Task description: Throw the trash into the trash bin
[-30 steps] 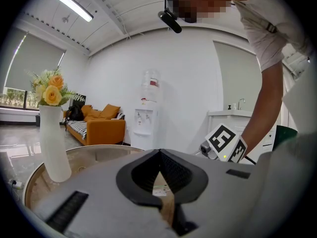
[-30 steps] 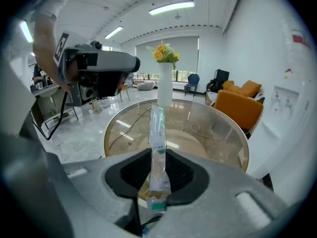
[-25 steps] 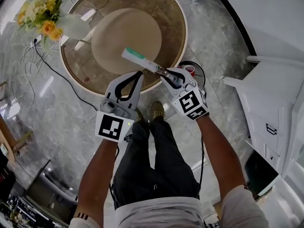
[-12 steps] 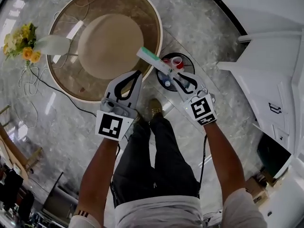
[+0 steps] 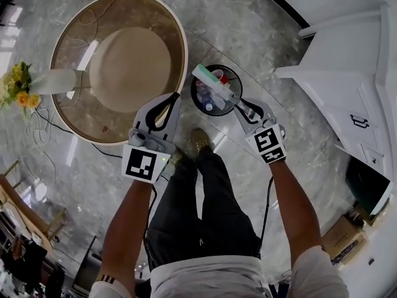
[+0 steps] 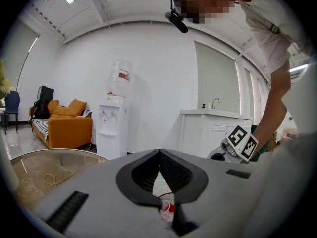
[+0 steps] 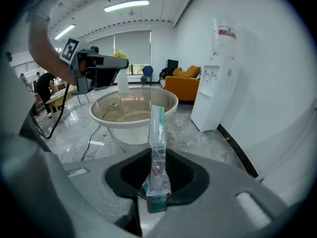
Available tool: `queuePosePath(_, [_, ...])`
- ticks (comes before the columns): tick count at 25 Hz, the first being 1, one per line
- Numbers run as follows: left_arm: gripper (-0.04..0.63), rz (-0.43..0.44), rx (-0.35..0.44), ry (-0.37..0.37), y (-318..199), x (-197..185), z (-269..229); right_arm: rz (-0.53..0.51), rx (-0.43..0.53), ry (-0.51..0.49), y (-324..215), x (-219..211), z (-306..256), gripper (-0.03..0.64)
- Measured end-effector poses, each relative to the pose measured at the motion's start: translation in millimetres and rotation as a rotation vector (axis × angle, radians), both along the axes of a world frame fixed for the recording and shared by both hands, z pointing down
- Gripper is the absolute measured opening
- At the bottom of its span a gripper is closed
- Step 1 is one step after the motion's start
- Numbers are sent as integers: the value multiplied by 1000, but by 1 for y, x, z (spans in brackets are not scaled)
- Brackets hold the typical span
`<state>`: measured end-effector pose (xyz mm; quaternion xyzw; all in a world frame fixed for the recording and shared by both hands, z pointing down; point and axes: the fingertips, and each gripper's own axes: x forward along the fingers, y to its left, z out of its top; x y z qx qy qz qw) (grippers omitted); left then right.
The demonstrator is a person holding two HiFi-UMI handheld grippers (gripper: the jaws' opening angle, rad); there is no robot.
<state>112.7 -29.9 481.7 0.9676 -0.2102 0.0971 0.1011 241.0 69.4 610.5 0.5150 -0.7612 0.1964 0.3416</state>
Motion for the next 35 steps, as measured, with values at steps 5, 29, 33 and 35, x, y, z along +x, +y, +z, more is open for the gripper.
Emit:
queuePosePath(5, [0,17,0,-3,1,11,3,42,-65,30,16,17,23,91])
queuePosePath(29, [0,-26,-39,-44,-1,-4,28,21,-165,17,3,9,71,110])
queuePosePath(33, [0,-24,-37,-42,0,-3,24,12,-85,-24,-10,0,52,102])
queuePosePath(35, [0,-28,-38,-40,0,-5,19,22,-39,-52,-19,-5,36,90])
